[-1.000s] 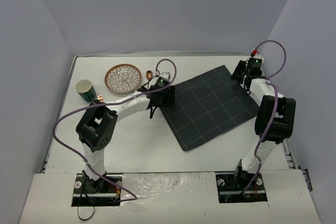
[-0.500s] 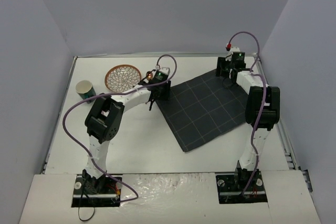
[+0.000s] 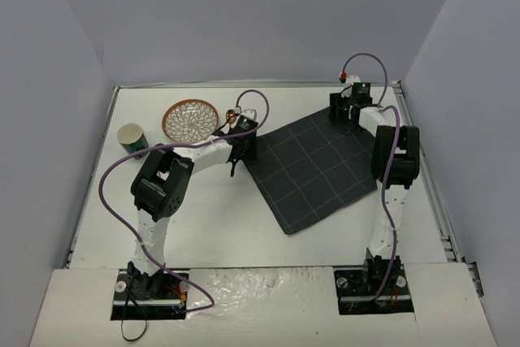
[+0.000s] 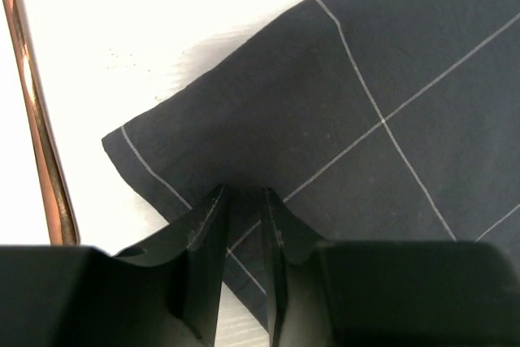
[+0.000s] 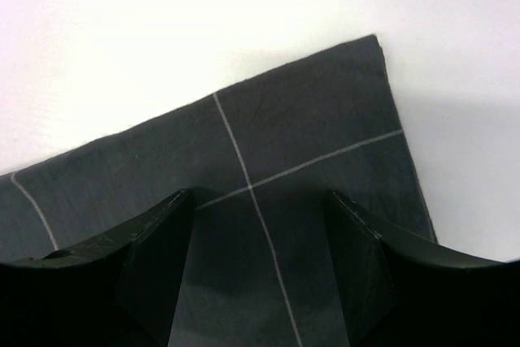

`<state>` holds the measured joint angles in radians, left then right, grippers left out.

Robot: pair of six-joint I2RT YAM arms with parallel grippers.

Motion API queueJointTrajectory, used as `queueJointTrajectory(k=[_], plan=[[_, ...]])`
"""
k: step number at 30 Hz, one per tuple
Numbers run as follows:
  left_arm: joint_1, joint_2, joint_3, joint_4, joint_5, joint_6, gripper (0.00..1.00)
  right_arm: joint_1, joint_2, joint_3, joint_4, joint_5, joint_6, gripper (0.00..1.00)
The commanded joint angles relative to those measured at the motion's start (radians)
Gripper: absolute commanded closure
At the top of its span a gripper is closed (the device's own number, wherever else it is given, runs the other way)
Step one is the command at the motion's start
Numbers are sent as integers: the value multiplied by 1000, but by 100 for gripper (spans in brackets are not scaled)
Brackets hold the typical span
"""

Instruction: Set the dinner table for one person

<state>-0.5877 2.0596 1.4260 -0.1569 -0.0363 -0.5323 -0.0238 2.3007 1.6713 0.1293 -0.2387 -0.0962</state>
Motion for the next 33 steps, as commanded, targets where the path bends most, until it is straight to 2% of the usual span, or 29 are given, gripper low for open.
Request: queueJointTrajectory(k=[1, 5, 13, 17, 19, 21, 27, 31, 33], plan=[[5, -35, -69, -56, -42, -107, 88, 18, 43, 59, -27, 38, -39, 37], [5, -33, -127, -40, -48, -162, 94, 45, 74, 87, -35, 49, -44, 36], [8, -41, -139, -63, -66, -173, 93, 59, 83, 132, -42, 51, -43, 36], [8, -74, -128, -71, -70, -160, 84, 69, 40, 148, -49, 47, -39, 35], [8, -91, -113, -73, -70, -153, 73, 71, 9, 149, -50, 47, -28, 34], [8, -118, -97, -80, -67, -145, 67, 71, -43, 145, -50, 69, -18, 34], [2, -207, -5, -110, -23, -116, 44, 44, -205, 103, -66, 137, 71, 23], [-14, -258, 30, -134, 13, -91, 37, 21, -322, 3, -75, 192, 150, 22], [-35, -292, 29, -142, 30, -76, 37, -30, -415, -88, -80, 196, 212, 22]])
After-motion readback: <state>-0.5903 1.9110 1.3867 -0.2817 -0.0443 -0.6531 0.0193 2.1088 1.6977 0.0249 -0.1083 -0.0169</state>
